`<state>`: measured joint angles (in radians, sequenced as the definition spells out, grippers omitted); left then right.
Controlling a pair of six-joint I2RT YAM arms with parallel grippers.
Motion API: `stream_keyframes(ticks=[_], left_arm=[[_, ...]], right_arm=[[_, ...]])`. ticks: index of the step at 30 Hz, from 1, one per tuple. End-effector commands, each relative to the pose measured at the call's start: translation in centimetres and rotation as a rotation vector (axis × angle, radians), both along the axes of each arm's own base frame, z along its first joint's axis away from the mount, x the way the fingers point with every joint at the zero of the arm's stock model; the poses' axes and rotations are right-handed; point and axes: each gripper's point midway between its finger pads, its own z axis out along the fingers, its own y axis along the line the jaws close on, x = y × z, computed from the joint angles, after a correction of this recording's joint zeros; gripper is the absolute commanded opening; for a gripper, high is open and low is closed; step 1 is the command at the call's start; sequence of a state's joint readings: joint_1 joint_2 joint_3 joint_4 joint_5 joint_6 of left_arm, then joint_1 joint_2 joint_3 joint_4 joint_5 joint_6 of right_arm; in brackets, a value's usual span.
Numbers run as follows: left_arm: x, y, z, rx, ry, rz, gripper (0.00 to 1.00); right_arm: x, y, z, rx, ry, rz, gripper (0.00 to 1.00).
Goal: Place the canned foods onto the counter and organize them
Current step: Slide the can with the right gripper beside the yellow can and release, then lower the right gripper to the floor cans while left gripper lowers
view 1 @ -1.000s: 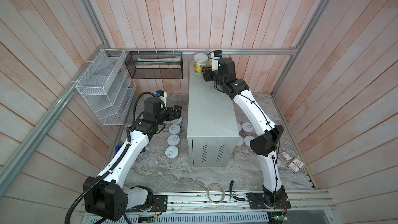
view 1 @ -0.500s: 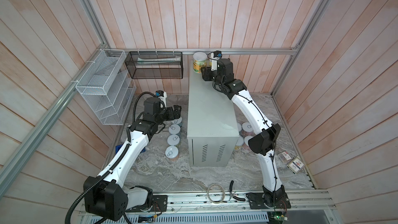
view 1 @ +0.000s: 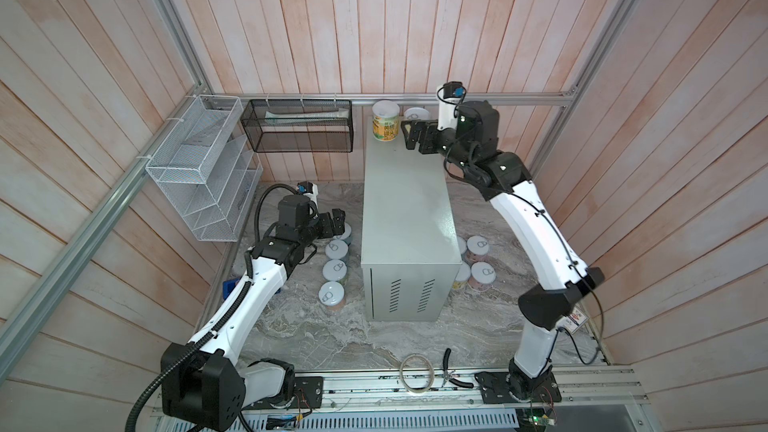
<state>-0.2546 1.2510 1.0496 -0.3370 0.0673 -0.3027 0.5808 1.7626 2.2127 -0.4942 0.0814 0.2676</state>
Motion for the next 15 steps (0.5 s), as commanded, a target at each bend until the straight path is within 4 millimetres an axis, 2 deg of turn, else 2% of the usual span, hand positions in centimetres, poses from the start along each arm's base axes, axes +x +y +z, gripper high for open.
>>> stream_keyframes(ticks=[1,4,6,8,15], left_arm=[[-1.2,-0.3,0.5,0.032,-0.056,0.002,1.00],[-2.6,0.2,0.6,-0.007,-0.066,0.058,1.00],[-3.6,0.5,0.0,-0.029,-0.012,0.078,1.00],[-4.6,0.7,-1.1,-0.010,0.064,0.084,1.00],[-8.9,0.2,-4.7,0.067,0.187,0.061,1.00]], right_arm=[[-2.7,-3.9,-0.4,-0.008,-0.021,-0.097,0.98],[-6.4,-8.3,-0.5,0.091,-0.083,-0.140,0.98],[-7.6,-11.4,-1.7,0.111,-0.047,-0.212,0.98],[-8.4,-13.2,-3.9,0.073,0.008,-0.237,0.98],[-10.9,-16.2,-16.5,0.004,0.203,-0.345,0.98]])
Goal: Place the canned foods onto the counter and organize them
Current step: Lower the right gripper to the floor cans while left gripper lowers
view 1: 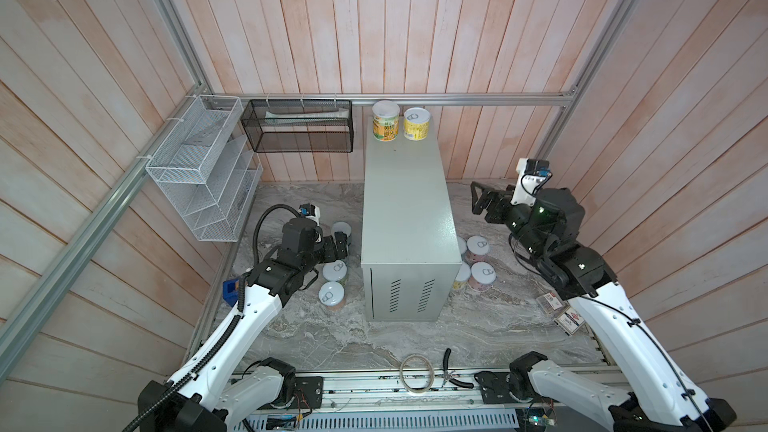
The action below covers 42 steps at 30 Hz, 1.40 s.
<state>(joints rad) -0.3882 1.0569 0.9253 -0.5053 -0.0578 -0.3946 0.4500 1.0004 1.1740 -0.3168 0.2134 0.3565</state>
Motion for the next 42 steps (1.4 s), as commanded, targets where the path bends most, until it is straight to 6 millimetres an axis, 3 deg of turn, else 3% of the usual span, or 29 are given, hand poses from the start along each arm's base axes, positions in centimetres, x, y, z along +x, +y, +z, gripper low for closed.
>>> stream_keyframes(ticks=[1,9,12,23,42], left_arm=[[-2.8,0.8,-2.7,0.042,0.106,0.044,1.00],[-6.0,1.4,-6.5,0.015,0.221,0.112,1.00],[-6.6,1.4,-7.7,0.018,0.248,0.121,1.00],[-6.8,0.8,-9.9,-0.019,0.235,0.156,1.00],[-5.8,0.6,-14.3,0.021,0.267,0.189,0.96]], right_arm=[[-0.7,-1.5,-5.9,0.006,0.120,-0.079,0.97],[-2.5,-0.7,-14.7,0.037,0.306,-0.027,0.98],[-3.0,-0.6,-16.6,0.061,0.337,-0.026,0.98],[-3.4,0.1,-19.9,0.086,0.410,-0.005,0.98],[-2.6,1.1,-20.6,0.093,0.417,0.027,0.98]])
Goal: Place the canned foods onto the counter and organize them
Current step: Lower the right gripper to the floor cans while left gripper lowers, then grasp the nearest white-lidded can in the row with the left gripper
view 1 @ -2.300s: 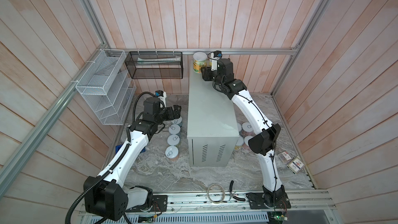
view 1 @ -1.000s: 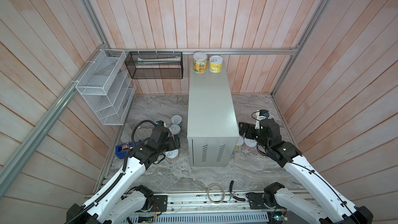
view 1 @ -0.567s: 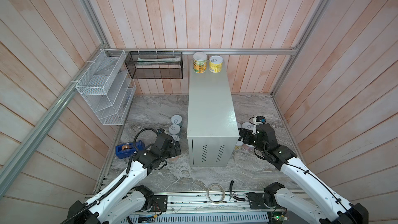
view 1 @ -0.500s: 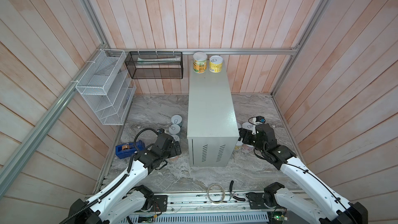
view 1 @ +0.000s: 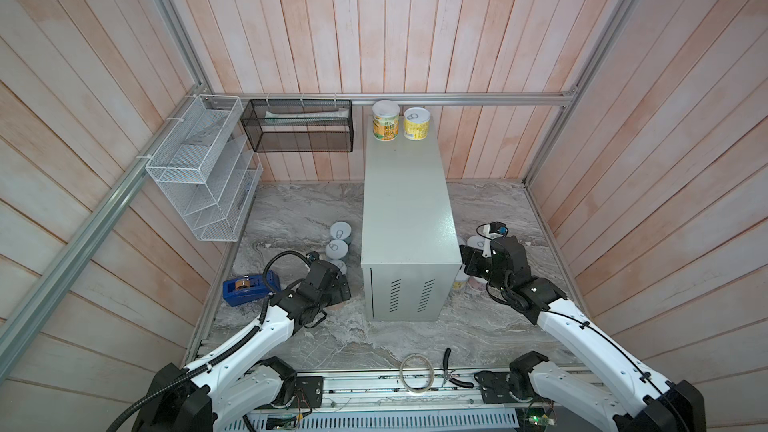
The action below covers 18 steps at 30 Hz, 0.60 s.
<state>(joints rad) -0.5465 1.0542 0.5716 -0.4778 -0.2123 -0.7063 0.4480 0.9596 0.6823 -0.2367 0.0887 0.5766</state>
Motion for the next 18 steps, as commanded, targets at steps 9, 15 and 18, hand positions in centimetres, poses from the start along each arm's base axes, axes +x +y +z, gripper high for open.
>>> stream_keyframes(ticks=[9,15,18], left_arm=[[0.2,-0.9,-3.2,0.068,0.042,-0.008,0.93],[-0.2,-1.2,-4.8,0.087,0.073,0.000,0.93],[-0.2,-1.2,-5.2,0.099,0.080,0.003,0.91]], right_arm=[[0.2,0.1,-1.1,0.012,0.014,-0.002,0.98],[0.2,0.1,-1.4,0.014,0.015,-0.002,0.98],[0.2,0.1,-1.4,0.014,0.015,-0.003,0.97]])
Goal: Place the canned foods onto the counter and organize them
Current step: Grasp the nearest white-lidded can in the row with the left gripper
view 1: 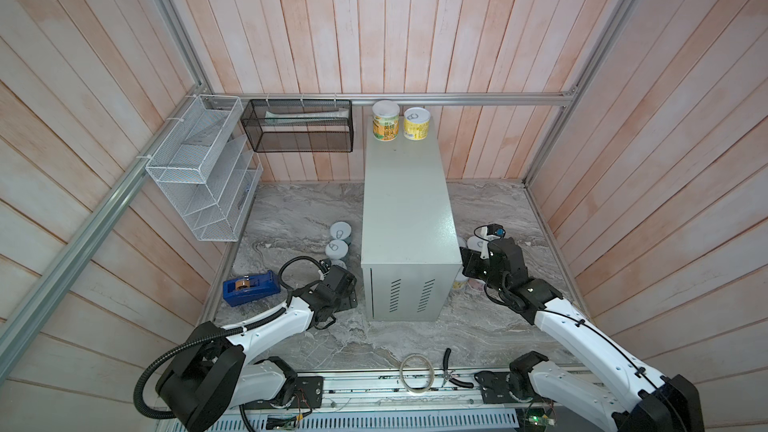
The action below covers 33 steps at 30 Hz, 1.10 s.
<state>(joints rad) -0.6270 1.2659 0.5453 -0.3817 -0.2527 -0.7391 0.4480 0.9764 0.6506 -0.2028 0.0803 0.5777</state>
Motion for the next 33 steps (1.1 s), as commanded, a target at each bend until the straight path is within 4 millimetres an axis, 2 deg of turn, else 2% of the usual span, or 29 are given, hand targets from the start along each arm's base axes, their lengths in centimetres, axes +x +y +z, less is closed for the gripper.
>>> stream_keyframes(ticks=[1,7,16,21,23,25,27,31,33], left_arm=[[0.4,0.3,-0.2,0.013,-0.025,0.033,0.91],[0.4,0.4,-0.5,0.022,-0.026,0.041,0.90],[0.6,0.4,-0.6,0.030,-0.021,0.044,0.79],[0.5,0.3,0.1,0.021,-0.031,0.033,0.58],[0.5,0.3,0.4,0.018,-0.035,0.020,0.53],[0.4,0.2,0.9,0.019,-0.031,0.011,0.42],[0.2,0.2,1.8,0.020,-0.023,0.014,0.00],[0.2,-0.1,5.5,-0.015,-0.050,0.003,0.00],[0.5,-0.1,8.3,-0.029,-0.086,0.002,0.00]], right_arm=[[0.2,0.0,-0.1,0.014,-0.001,-0.008,0.98],[0.2,0.0,-0.3,0.013,-0.005,-0.008,0.97],[0.1,-0.1,-0.3,0.013,-0.009,-0.005,0.97],[0.1,-0.1,-0.2,0.016,-0.013,-0.005,0.97],[0.0,-0.1,-0.1,0.017,-0.017,-0.007,0.97],[0.0,-0.2,0.1,0.017,-0.023,-0.010,0.97],[-0.1,-0.4,0.3,0.016,-0.030,-0.013,0.97],[-0.4,-0.7,1.3,0.018,-0.056,-0.022,0.97],[-0.5,-1.0,2.1,0.003,-0.070,-0.020,0.97]])
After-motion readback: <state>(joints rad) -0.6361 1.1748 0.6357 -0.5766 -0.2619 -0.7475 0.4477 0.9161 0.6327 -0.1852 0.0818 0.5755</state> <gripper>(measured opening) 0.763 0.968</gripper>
